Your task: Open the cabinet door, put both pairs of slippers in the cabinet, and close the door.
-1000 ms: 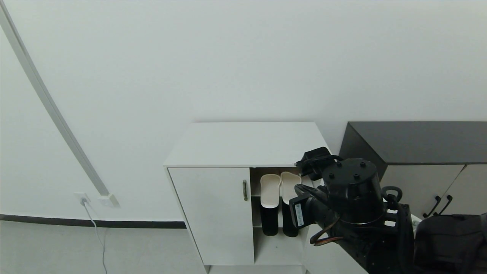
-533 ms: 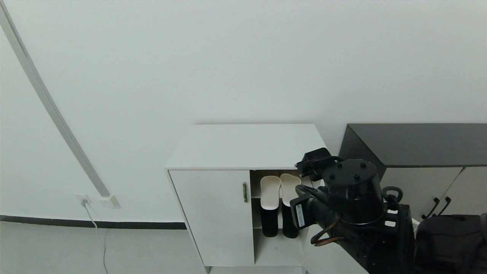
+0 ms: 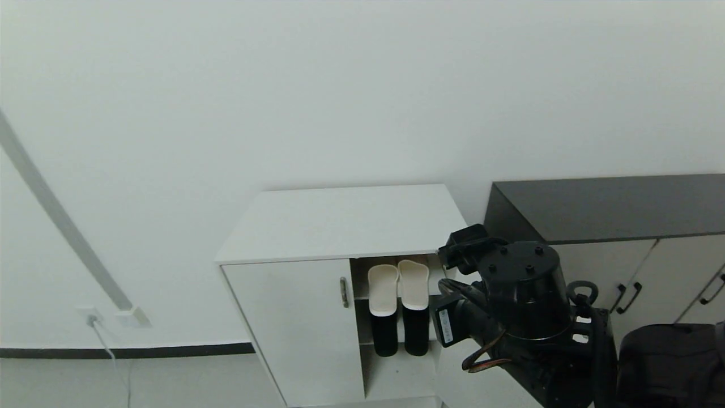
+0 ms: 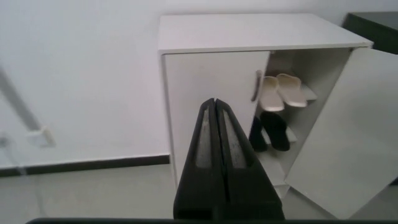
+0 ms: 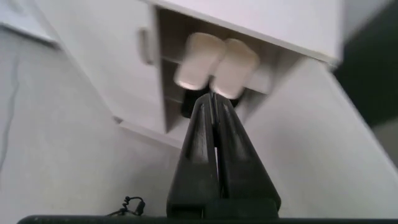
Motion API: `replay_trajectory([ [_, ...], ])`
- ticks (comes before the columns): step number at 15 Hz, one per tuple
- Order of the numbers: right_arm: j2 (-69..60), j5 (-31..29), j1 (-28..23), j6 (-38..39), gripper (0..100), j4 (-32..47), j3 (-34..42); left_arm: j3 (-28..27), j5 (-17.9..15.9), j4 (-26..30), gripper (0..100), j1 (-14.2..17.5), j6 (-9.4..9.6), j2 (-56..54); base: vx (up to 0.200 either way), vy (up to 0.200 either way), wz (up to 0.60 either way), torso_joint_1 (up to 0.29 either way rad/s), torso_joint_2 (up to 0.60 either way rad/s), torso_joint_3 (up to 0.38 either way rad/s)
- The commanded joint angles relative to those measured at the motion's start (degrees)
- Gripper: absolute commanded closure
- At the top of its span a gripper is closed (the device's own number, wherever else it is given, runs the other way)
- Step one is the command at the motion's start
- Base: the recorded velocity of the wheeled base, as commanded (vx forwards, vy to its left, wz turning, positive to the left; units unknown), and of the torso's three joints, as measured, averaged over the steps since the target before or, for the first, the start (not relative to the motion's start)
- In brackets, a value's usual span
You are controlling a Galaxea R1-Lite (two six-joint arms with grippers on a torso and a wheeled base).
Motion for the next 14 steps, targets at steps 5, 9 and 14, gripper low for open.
replay_trajectory([
  [5,0.20,-0.05,-1.07,-0.47,100,-0.99,0.01,-0.07,0.01,-0.04,100,0.06,-0.03,0.05,0.000,0.000,-0.12,0.003,0.00,0.000],
  [9,0.20,-0.05,-1.24,-0.82,100,-1.61,0.09,0.02,0.01,-0.04,100,0.06,-0.03,0.05,0.000,0.000,0.00,0.000,0.00,0.000],
  [14,0.20,-0.05,-1.24,-0.82,100,-1.61,0.45,0.02,0.01,-0.04,100,0.06,-0.03,0.05,-0.160,0.000,0.00,0.008,0.00,0.000],
])
